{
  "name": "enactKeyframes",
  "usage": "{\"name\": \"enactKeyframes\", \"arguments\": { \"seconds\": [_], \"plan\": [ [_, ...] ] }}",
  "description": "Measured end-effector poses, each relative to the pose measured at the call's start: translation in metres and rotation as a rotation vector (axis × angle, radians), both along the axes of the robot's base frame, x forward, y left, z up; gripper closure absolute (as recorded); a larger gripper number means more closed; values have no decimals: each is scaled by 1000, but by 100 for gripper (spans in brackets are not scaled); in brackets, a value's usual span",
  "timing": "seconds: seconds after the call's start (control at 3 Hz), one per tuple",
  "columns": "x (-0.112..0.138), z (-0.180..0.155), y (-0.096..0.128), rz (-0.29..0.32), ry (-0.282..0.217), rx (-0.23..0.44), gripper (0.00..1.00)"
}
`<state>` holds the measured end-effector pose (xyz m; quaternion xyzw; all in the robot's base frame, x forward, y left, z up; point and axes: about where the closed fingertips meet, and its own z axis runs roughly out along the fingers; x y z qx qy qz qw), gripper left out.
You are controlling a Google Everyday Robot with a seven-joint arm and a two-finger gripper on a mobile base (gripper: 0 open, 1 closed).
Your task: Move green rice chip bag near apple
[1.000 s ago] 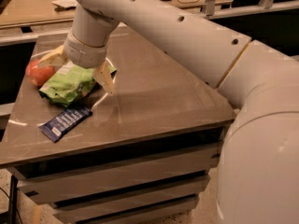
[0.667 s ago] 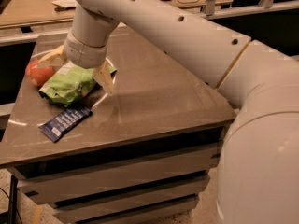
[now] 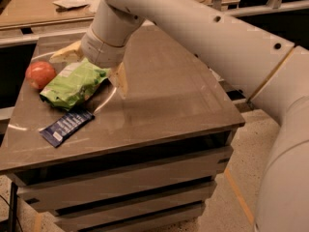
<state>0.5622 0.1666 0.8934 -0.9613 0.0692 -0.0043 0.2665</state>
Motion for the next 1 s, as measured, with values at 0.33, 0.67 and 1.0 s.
{"name": "enactKeyframes", "arguments": {
  "seconds": [0.33,0.67,1.0],
  "plan": [
    [1,7,-36,-81,81,80,0],
    [5,13,-59,-187,151,115,0],
    [13,14,-82,-352,196,172,0]
  ]
}}
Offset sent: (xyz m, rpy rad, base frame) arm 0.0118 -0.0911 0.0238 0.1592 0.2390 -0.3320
